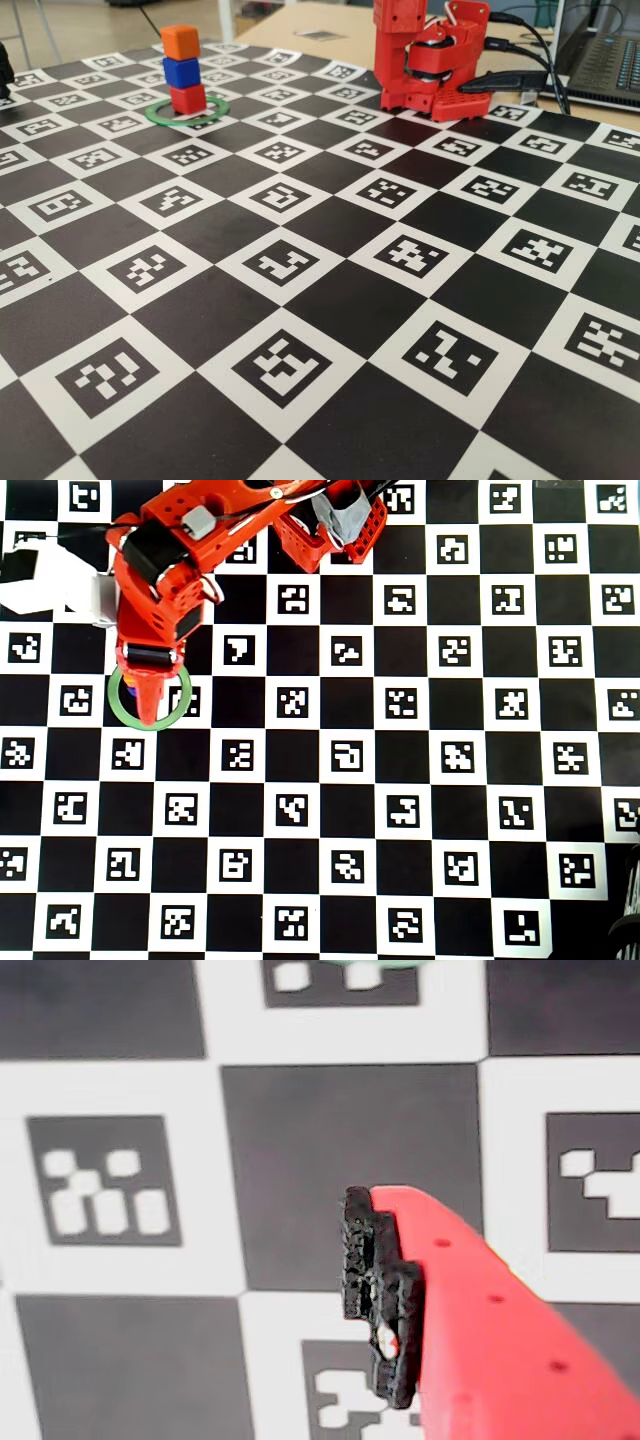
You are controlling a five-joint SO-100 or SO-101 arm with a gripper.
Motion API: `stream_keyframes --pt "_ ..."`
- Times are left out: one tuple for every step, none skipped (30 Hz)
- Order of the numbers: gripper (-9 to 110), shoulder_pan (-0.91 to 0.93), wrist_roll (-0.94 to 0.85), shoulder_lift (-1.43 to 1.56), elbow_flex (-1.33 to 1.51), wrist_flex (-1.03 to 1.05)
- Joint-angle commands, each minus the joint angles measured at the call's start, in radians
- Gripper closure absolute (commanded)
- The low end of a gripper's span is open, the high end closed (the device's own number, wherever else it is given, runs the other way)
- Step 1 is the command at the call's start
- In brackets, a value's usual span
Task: Grab the red cube then put it in the green circle then put the blue cube on top and finally the orange cube on top
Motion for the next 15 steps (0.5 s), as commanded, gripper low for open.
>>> stream_keyframes --pt "71 -0.038 0.049 0.100 -0.018 -0.006" --pt "73 -0.051 0.067 0.110 -0.005 -0.017" --pt "75 -0.063 0.083 0.124 0.012 -0.028" --pt "77 -0.074 0.098 0.137 0.026 -0.035" --pt "78 -0.087 0.114 0.149 0.038 -0.041" --pt "81 -0.103 0.129 0.161 0.054 -0.048" --pt "83 -0.118 0.146 0.176 0.069 -0.055" --pt "87 -0.137 0.164 0.192 0.087 -0.067" --pt "90 -0.153 0.183 0.207 0.106 -0.078" --pt "93 -0.172 0.199 0.221 0.124 -0.087" --pt "95 -0.193 0.212 0.235 0.143 -0.094" --pt "96 -0.215 0.218 0.247 0.166 -0.100" --pt "97 -0.238 0.219 0.255 0.189 -0.106" --pt "98 -0.265 0.221 0.256 0.209 -0.107" --pt "100 -0.287 0.230 0.258 0.225 -0.109"
